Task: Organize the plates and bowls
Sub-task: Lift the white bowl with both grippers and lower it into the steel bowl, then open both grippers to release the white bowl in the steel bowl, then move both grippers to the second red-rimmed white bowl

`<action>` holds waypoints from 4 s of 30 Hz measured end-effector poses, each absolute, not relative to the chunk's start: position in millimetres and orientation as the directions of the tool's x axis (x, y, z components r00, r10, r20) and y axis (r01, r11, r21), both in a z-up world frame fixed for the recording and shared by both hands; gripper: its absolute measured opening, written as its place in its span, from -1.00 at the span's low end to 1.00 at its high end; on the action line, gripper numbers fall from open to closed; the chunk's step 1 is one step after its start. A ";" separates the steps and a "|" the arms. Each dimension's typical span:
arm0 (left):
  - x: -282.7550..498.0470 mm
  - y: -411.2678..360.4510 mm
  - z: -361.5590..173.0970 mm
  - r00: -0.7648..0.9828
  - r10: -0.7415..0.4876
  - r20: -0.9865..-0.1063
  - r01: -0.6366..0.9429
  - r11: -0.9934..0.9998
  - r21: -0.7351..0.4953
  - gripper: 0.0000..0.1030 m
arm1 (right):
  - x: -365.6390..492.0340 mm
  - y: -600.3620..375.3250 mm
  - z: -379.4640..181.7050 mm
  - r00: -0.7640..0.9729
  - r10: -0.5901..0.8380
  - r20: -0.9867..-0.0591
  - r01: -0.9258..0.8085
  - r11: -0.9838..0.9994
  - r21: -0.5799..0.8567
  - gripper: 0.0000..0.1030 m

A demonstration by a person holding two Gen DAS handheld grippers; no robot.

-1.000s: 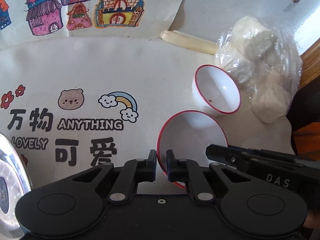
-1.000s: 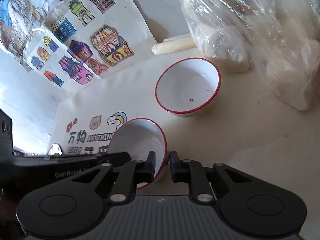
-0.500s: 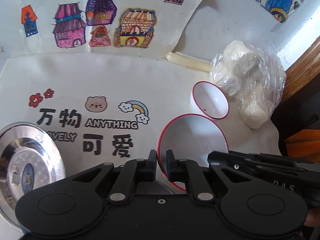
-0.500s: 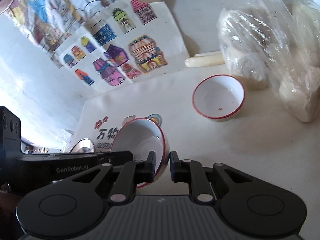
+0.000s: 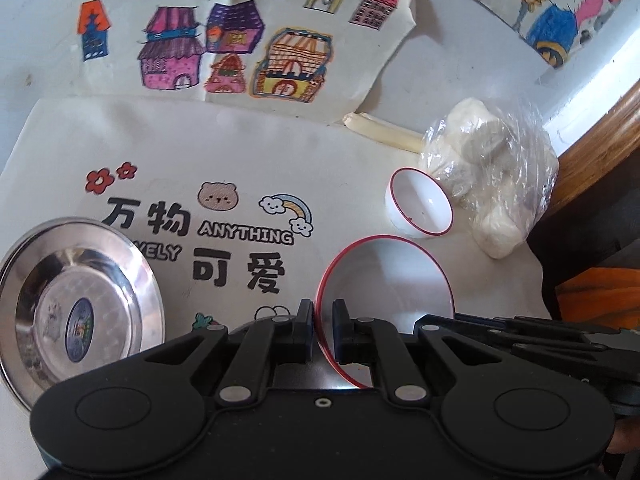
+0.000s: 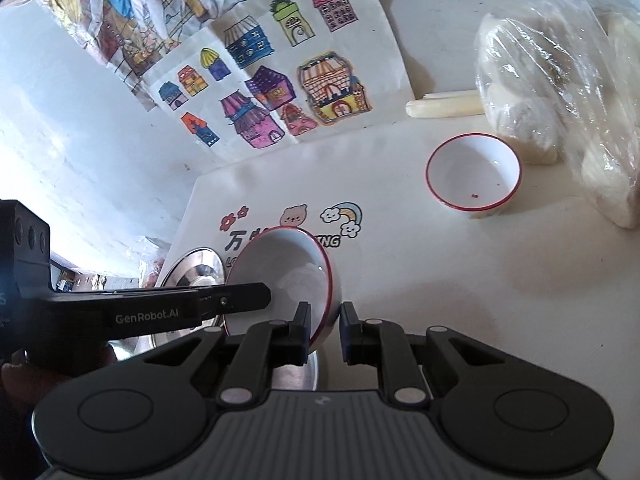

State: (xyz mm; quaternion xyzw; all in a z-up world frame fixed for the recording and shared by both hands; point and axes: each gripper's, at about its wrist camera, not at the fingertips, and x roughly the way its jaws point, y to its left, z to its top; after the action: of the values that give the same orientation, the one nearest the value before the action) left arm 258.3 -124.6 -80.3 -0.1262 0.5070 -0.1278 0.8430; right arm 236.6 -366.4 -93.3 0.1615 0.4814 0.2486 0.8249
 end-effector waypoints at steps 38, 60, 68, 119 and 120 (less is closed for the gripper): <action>225.8 -90.6 -118.4 0.275 -0.316 -0.908 0.029 0.947 -0.320 -0.79 | 221.4 -316.5 -111.8 0.205 0.570 -0.795 -0.324 0.807 0.495 -0.65; 240.3 -93.9 -129.0 0.241 -0.284 -0.928 0.016 0.957 -0.289 -0.79 | 234.7 -306.8 -124.2 0.162 0.536 -0.829 -0.344 0.818 0.461 -0.64; 241.1 -93.8 -129.2 0.239 -0.286 -0.928 0.022 0.957 -0.289 -0.77 | 235.4 -307.5 -124.1 0.160 0.537 -0.828 -0.344 0.817 0.463 -0.63; 314.0 -170.5 -107.7 0.377 -0.291 -0.879 0.039 0.953 -0.299 0.98 | 241.2 -414.5 -113.5 0.387 0.410 -0.826 -0.191 0.912 0.363 0.99; 321.4 -177.9 -107.7 0.389 -0.289 -0.875 0.059 0.955 -0.289 0.99 | 243.2 -419.9 -113.8 0.411 0.387 -0.825 -0.176 0.922 0.345 0.99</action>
State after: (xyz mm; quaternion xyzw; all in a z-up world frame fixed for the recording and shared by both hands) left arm 321.4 -177.9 -107.7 -0.1061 0.5428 -0.1051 0.8265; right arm 243.2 -419.9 -113.8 0.1025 0.5156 0.1690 0.8337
